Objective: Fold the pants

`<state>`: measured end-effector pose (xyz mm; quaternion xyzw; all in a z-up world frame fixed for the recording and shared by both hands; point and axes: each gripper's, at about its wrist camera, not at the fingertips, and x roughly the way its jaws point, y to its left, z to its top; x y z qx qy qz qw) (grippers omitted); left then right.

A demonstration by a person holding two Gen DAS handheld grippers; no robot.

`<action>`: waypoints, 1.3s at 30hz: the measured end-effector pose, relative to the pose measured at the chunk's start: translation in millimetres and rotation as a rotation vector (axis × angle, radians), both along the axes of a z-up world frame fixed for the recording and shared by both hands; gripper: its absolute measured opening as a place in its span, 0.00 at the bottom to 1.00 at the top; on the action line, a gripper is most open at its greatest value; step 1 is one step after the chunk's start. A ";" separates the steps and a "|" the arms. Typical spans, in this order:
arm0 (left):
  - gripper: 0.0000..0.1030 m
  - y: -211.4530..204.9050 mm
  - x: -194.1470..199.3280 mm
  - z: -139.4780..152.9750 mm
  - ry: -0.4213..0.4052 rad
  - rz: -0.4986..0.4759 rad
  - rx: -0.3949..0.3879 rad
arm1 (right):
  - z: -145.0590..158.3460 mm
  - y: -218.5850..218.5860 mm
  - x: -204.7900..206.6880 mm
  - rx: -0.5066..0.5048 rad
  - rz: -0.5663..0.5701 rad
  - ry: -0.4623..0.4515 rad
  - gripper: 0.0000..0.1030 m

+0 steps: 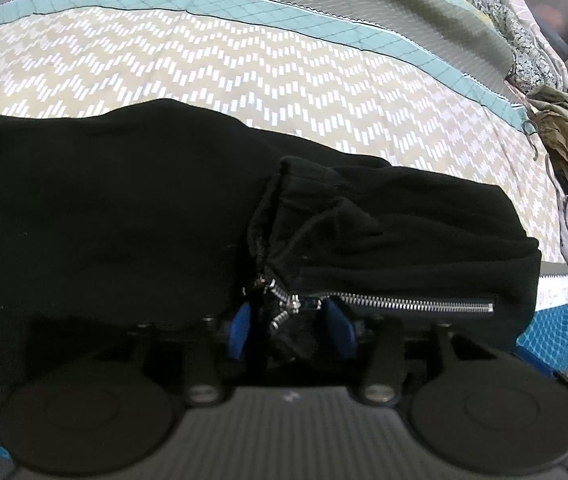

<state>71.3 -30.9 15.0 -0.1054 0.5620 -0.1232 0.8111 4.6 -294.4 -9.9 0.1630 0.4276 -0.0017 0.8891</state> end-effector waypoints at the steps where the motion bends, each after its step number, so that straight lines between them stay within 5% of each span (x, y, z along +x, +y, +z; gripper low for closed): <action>1: 0.45 -0.2 -0.4 0.0 -0.001 -0.001 0.004 | 0.0 0.2 0.1 -0.001 0.000 0.000 0.59; 8: 0.53 -0.7 -2.2 2.0 -0.008 -0.004 0.014 | 0.2 2.7 0.6 -0.015 0.003 -0.002 0.60; 10: 0.64 -0.6 -3.4 4.1 0.015 -0.018 -0.009 | 0.2 3.6 1.0 -0.019 0.003 0.000 0.60; 12: 0.87 0.9 -7.5 6.5 0.039 -0.032 -0.075 | 0.1 4.4 1.5 -0.023 0.003 0.000 0.60; 14: 0.85 -1.7 -14.2 11.5 0.030 -0.055 -0.107 | 0.4 5.3 1.6 -0.023 0.001 -0.001 0.60; 17: 0.58 -11.6 -20.6 14.4 0.010 -0.100 -0.081 | 0.6 1.7 -1.2 0.005 -0.012 -0.008 0.60; 19: 0.30 -12.8 -23.8 14.2 0.009 -0.110 -0.056 | 1.8 -2.2 -5.1 0.034 -0.024 -0.014 0.60; 21: 0.19 -4.4 -26.0 17.2 0.018 -0.096 -0.063 | 3.5 -3.8 -9.2 0.049 -0.031 -0.023 0.60; 30: 0.21 6.9 -18.9 1.2 0.033 -0.047 0.029 | 0.7 5.1 -4.8 0.004 -0.017 -0.016 0.60; 32: 0.25 4.7 -19.7 8.0 0.029 -0.053 0.037 | 4.0 3.8 -8.8 0.016 -0.019 -0.030 0.60; 34: 0.45 7.3 -22.9 19.9 0.020 -0.069 0.036 | 7.2 0.1 -13.5 0.040 -0.024 -0.055 0.60; 39: 0.46 42.6 -26.2 56.9 -0.075 0.000 -0.028 | -0.2 -8.6 -9.7 0.105 -0.035 -0.037 0.60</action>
